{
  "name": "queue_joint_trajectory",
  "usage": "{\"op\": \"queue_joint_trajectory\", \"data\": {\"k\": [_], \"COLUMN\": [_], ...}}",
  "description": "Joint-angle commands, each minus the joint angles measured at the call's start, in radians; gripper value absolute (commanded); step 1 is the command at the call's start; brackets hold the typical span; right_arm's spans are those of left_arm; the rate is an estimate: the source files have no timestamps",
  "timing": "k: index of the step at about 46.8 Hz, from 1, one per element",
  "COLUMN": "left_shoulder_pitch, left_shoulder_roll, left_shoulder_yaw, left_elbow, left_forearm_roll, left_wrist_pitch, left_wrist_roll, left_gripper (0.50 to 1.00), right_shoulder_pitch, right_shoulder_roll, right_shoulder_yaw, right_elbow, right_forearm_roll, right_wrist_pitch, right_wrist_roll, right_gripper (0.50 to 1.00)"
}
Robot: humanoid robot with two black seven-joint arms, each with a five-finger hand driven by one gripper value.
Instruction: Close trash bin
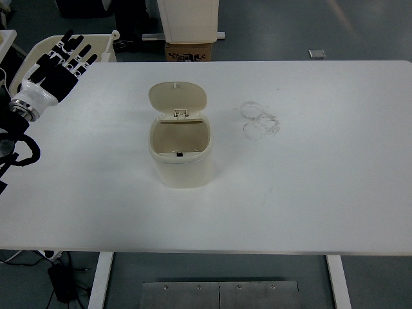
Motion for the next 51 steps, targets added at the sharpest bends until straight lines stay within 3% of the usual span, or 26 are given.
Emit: {"op": "queue_joint_trajectory", "data": {"k": [1, 17, 24, 39, 51], "left_shoulder_pitch": [0.01, -0.029, -0.121, -0.392, -0.578], "left_shoulder_roll": [0.056, 0.266, 0.355, 0.392, 0.387], "left_shoulder_yaw": [0.003, 0.091, 0.216, 0.512, 0.657], "left_elbow": [-0.069, -0.301, -0.37, -0.376, -0.416], "left_forearm_roll": [0.0, 0.009, 0.011, 0.054, 0.176], "left_wrist_pitch": [0.013, 0.017, 0.042, 0.037, 0.03], "left_wrist_roll": [-0.001, 0.007, 0.008, 0.025, 0.146], "left_gripper": [1.0, 1.0, 1.0, 1.0, 1.0], "right_shoulder_pitch": [0.0, 0.0, 0.0, 0.0, 0.0], "right_shoulder_roll": [0.0, 0.0, 0.0, 0.0, 0.0], "right_shoulder_yaw": [0.0, 0.0, 0.0, 0.0, 0.0], "right_elbow": [0.0, 0.0, 0.0, 0.0, 0.0], "right_forearm_roll": [0.0, 0.0, 0.0, 0.0, 0.0], "right_wrist_pitch": [0.0, 0.0, 0.0, 0.0, 0.0], "right_wrist_roll": [0.0, 0.0, 0.0, 0.0, 0.0], "right_gripper": [0.993, 0.993, 0.993, 0.993, 0.993]}}
